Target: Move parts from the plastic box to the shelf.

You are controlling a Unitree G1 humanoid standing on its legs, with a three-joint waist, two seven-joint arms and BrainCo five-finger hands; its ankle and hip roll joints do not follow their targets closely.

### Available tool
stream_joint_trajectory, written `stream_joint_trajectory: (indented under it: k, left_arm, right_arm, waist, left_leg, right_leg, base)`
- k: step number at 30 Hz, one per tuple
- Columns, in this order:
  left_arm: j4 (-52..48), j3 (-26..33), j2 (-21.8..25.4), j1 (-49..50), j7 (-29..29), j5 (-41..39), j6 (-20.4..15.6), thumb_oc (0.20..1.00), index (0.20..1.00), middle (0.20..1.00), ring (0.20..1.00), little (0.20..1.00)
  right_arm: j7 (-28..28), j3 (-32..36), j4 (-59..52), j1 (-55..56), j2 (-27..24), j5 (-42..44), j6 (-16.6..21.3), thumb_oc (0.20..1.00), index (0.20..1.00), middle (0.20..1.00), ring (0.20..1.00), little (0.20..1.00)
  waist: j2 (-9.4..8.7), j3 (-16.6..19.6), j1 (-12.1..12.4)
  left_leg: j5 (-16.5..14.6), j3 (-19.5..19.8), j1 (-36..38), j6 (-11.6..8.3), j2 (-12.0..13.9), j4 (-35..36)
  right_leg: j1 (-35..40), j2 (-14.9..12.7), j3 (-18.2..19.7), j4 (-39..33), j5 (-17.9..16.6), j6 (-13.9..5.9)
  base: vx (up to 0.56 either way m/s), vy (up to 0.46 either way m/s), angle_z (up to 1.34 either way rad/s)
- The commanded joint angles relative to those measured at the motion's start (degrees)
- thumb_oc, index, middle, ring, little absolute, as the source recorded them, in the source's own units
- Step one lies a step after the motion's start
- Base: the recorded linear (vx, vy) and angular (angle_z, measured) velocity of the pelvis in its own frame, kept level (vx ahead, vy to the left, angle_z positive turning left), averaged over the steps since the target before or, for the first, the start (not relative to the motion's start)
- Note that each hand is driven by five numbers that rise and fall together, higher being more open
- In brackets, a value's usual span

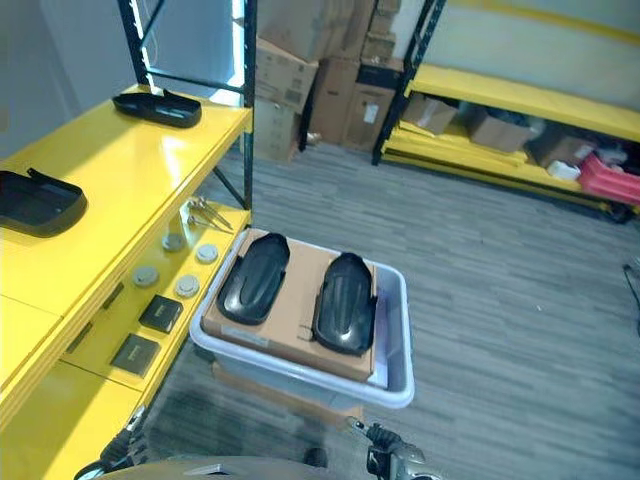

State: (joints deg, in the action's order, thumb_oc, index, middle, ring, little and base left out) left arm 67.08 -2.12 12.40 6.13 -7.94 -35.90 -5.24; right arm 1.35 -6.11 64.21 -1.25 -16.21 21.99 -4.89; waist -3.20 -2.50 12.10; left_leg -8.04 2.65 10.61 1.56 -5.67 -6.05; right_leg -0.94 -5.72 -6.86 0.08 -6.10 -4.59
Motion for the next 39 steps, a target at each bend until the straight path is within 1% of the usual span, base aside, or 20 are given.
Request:
stream_joint_trajectory:
  k: [1, 2, 3, 4, 6, 7, 8, 9, 10, 13, 15, 17, 19, 22, 23, 24, 28, 33, 35, 39]
  left_arm:
    - [1.4, 1.7, 0.0, -0.6, -0.7, -1.5, -2.2, 1.000, 1.000, 1.000, 1.000, 1.000]
    - [1.9, 2.5, -0.4, -0.5, -0.8, -0.6, -2.6, 1.000, 1.000, 1.000, 1.000, 1.000]
    - [1.9, 2.6, -0.5, -0.5, -0.7, -0.5, -2.5, 1.000, 1.000, 1.000, 1.000, 1.000]
    - [1.6, 2.4, -0.4, -0.8, -0.6, 0.9, -1.7, 1.000, 1.000, 1.000, 1.000, 1.000]
    - [1.4, 1.8, -0.2, -1.1, -0.8, 3.9, -0.8, 1.000, 1.000, 1.000, 1.000, 1.000]
    - [1.4, 1.4, -0.1, -1.4, -1.4, 6.0, -0.5, 1.000, 1.000, 1.000, 1.000, 1.000]
    - [1.1, 1.1, 0.0, -1.5, -1.2, 7.0, -0.1, 1.000, 1.000, 1.000, 1.000, 1.000]
    - [0.7, 0.6, 0.2, -1.5, -0.8, 7.8, 0.6, 1.000, 1.000, 1.000, 1.000, 1.000]
    - [0.4, 0.2, 0.5, -2.1, 0.0, 8.4, 1.2, 1.000, 1.000, 1.000, 1.000, 1.000]
    - [0.5, -1.1, 0.7, -2.4, -0.3, 8.6, 1.4, 1.000, 1.000, 1.000, 1.000, 1.000]
    - [0.4, -1.8, 0.7, -2.5, -0.6, 8.5, 1.3, 1.000, 1.000, 1.000, 1.000, 1.000]
    - [0.2, -2.3, 0.5, -2.6, -0.4, 8.1, 1.5, 1.000, 1.000, 1.000, 1.000, 1.000]
    - [-0.2, -3.0, 0.3, -2.6, -0.3, 8.0, 1.9, 1.000, 1.000, 1.000, 1.000, 1.000]
    - [-0.4, -3.7, -0.1, -2.4, 0.2, 7.8, 1.9, 1.000, 1.000, 1.000, 1.000, 1.000]
    - [-0.6, -4.1, -0.4, -2.2, 0.4, 7.6, 2.1, 1.000, 1.000, 1.000, 1.000, 1.000]
    - [-1.3, -4.5, -0.8, -1.4, 0.8, 7.8, 2.2, 1.000, 1.000, 1.000, 1.000, 1.000]
    - [-1.6, -4.3, -0.8, -0.4, 0.6, 6.7, 2.4, 1.000, 1.000, 1.000, 1.000, 1.000]
    - [-1.5, -3.8, -0.3, 0.5, -2.9, 5.2, 4.2, 1.000, 1.000, 1.000, 1.000, 1.000]
    - [-1.3, -3.8, -0.2, 0.7, -4.3, 4.2, 5.1, 1.000, 1.000, 1.000, 1.000, 1.000]
    - [-0.8, -3.5, -0.2, 1.3, -7.5, 2.6, 6.8, 1.000, 1.000, 1.000, 1.000, 1.000]
  right_arm:
    - [0.7, -1.7, 0.5, -0.7, -3.1, -0.5, 1.0, 1.000, 1.000, 1.000, 1.000, 1.000]
    - [0.2, -1.7, 1.0, -1.3, -3.7, 0.1, 0.6, 1.000, 1.000, 1.000, 1.000, 1.000]
    - [0.1, -1.7, 1.0, -1.3, -3.8, 0.0, 0.7, 1.000, 1.000, 1.000, 1.000, 1.000]
    - [-0.5, -1.3, 0.9, -1.1, -4.0, 0.3, 1.2, 1.000, 1.000, 1.000, 1.000, 1.000]
    - [-1.8, -0.6, 0.7, -0.5, -4.2, 1.6, 1.9, 1.000, 1.000, 1.000, 1.000, 1.000]
    - [-2.0, 0.4, 0.6, 0.1, -4.2, 1.9, 2.9, 1.000, 1.000, 1.000, 1.000, 1.000]
    - [-2.4, 1.0, 0.2, 0.7, -4.3, 1.8, 3.5, 1.000, 1.000, 1.000, 1.000, 1.000]
    - [-2.7, 1.4, -0.7, 1.1, -4.4, 2.3, 3.7, 1.000, 1.000, 1.000, 1.000, 1.000]
    - [-4.3, 1.5, -3.7, 1.1, -4.9, 4.2, 2.1, 1.000, 1.000, 1.000, 1.000, 1.000]
    - [-5.0, 1.9, -4.9, 1.3, -5.1, 5.9, 0.8, 1.000, 1.000, 1.000, 1.000, 1.000]
    - [-5.2, 2.0, -4.5, 1.6, -4.8, 5.5, 1.4, 1.000, 1.000, 1.000, 1.000, 1.000]
    - [-6.1, 1.9, -4.1, 1.7, -4.4, 5.1, 2.6, 1.000, 1.000, 1.000, 1.000, 1.000]
    - [-8.5, 1.7, -4.7, 1.8, -4.0, 5.0, 4.0, 1.000, 1.000, 1.000, 1.000, 1.000]
    - [-10.5, 1.7, -5.9, 1.8, -3.8, 5.6, 5.3, 1.000, 1.000, 1.000, 1.000, 1.000]
    - [-11.8, 1.8, -7.7, 1.7, -3.9, 5.6, 5.8, 1.000, 1.000, 1.000, 1.000, 1.000]
    - [-15.1, 1.9, -12.9, 1.9, -4.2, 4.6, 5.8, 1.000, 1.000, 1.000, 1.000, 1.000]
    - [-18.4, 3.4, -19.6, 1.7, -5.0, 4.6, 7.0, 1.000, 1.000, 1.000, 1.000, 1.000]
    - [-18.1, 6.7, -24.9, 0.9, -6.3, 3.6, 9.3, 1.000, 1.000, 1.000, 1.000, 1.000]
    - [-17.4, 7.7, -26.2, 0.5, -6.9, 3.6, 9.3, 1.000, 1.000, 1.000, 1.000, 1.000]
    - [-17.2, 9.3, -29.7, -0.8, -8.2, 3.9, 7.9, 1.000, 1.000, 1.000, 1.000, 1.000]
  waist:
    - [-2.96, -1.4, 1.6]
    - [-3.35, -2.1, 2.1]
    - [-3.32, -2.2, 2.2]
    - [-2.84, -2.7, 2.5]
    - [-1.90, -2.9, 2.5]
    - [-0.67, -3.0, 2.2]
    - [0.23, -3.2, 1.8]
    - [0.77, -3.6, 1.2]
    - [0.85, -3.6, 1.1]
    - [1.09, -3.0, 0.7]
    - [1.19, -2.7, 0.6]
    - [1.20, -2.2, 0.6]
    - [1.20, -1.5, 0.5]
    - [1.06, -1.1, 0.3]
    - [1.01, -0.9, 0.0]
    - [0.94, -0.6, -0.5]
    - [0.72, -0.3, -1.2]
    - [0.44, 0.5, -1.5]
    - [0.34, 0.8, -1.5]
    - [0.16, 1.3, -1.5]
  left_leg:
    - [0.3, -3.5, -10.4, -3.12, 6.0, -5.2]
    - [-0.1, -3.8, -12.8, -4.16, 7.1, -11.0]
    - [0.1, -3.8, -13.1, -4.29, 7.2, -11.6]
    - [2.3, -3.7, -14.6, -4.69, 7.6, -11.9]
    - [4.7, -4.0, -15.3, -5.10, 8.1, -8.5]
    - [8.6, -5.4, -15.8, -6.39, 9.7, -4.2]
    - [12.7, -6.1, -16.4, -7.62, 11.4, -1.9]
    - [15.2, -6.5, -16.9, -8.31, 12.9, -0.8]
    - [12.4, -6.0, -14.4, -7.37, 11.7, 2.9]
    - [11.5, -6.2, -11.2, -7.17, 10.3, 5.8]
    - [11.2, -6.4, -10.1, -6.90, 9.6, 6.7]
    - [10.8, -6.0, -9.1, -6.44, 8.8, 7.6]
    - [10.6, -5.7, -8.3, -5.97, 8.0, 8.6]
    - [10.2, -5.5, -7.8, -5.54, 7.5, 9.0]
    - [10.0, -5.5, -7.5, -5.33, 7.2, 9.4]
    - [9.7, -5.6, -7.0, -4.93, 6.9, 10.0]
    - [9.0, -5.7, -6.2, -4.29, 6.4, 10.3]
    - [8.1, -5.2, -5.6, -3.47, 5.7, 10.6]
    - [7.9, -5.0, -5.4, -3.23, 5.5, 10.8]
    - [7.4, -4.9, -5.2, -2.85, 5.2, 10.8]
  right_leg:
    - [2.3, -5.6, 0.0, -4.1, -1.0, -5.62]
    - [2.9, -5.3, -0.2, -4.9, -1.1, -4.79]
    - [3.0, -5.2, -0.2, -5.0, -1.1, -4.67]
    - [3.6, -4.4, -0.9, -5.1, -0.8, -4.16]
    - [3.8, -4.0, -2.7, -5.1, -0.7, -4.17]
    - [4.3, -3.7, -4.6, -5.1, -0.3, -4.53]
    - [4.8, -3.3, -5.5, -5.1, 0.0, -4.70]
    - [5.5, -3.2, -6.0, -5.1, 0.3, -4.69]
    - [6.3, -4.1, -8.1, -5.1, 0.6, -4.98]
    - [6.7, -4.3, -9.0, -4.8, 1.1, -4.96]
    - [7.1, -4.4, -9.3, -5.0, 1.2, -5.00]
    - [7.3, -4.5, -9.0, -5.1, 1.2, -5.16]
    - [7.2, -4.6, -8.1, -5.0, 1.2, -5.41]
    - [7.1, -4.7, -7.4, -4.9, 1.2, -5.60]
    - [7.0, -4.7, -6.8, -4.9, 1.2, -5.73]
    - [6.8, -4.8, -5.8, -4.6, 1.3, -5.91]
    - [6.4, -4.8, -4.1, -3.9, 1.5, -6.10]
    - [5.9, -4.8, -2.5, -3.2, 2.1, -6.28]
    - [5.7, -4.8, -2.2, -3.0, 2.2, -6.26]
    - [5.4, -4.8, -1.5, -2.5, 2.6, -6.21]
  base:
    - [0.26, -0.309, 0.05]
    - [0.21, -0.249, -0.04]
    - [0.19, -0.221, -0.10]
    - [0.09, -0.087, -0.08]
    - [0.08, -0.036, 0.37]
    - [0.06, 0.041, 0.81]
    - [0.06, 0.065, 0.77]
    - [0.07, 0.118, 0.94]
    - [0.05, 0.117, 0.67]
    - [0.06, 0.105, -0.11]
    - [0.07, 0.107, 0.02]
    - [0.06, 0.092, 0.17]
    - [0.05, 0.094, 0.02]
    - [0.02, 0.066, 0.04]
    - [0.02, 0.087, 0.03]
    - [0.02, 0.095, 0.03]
    - [0.01, 0.063, -0.05]
    - [-0.01, 0.050, -0.09]
    - [-0.01, 0.040, 0.03]
    - [-0.01, 0.048, 0.01]
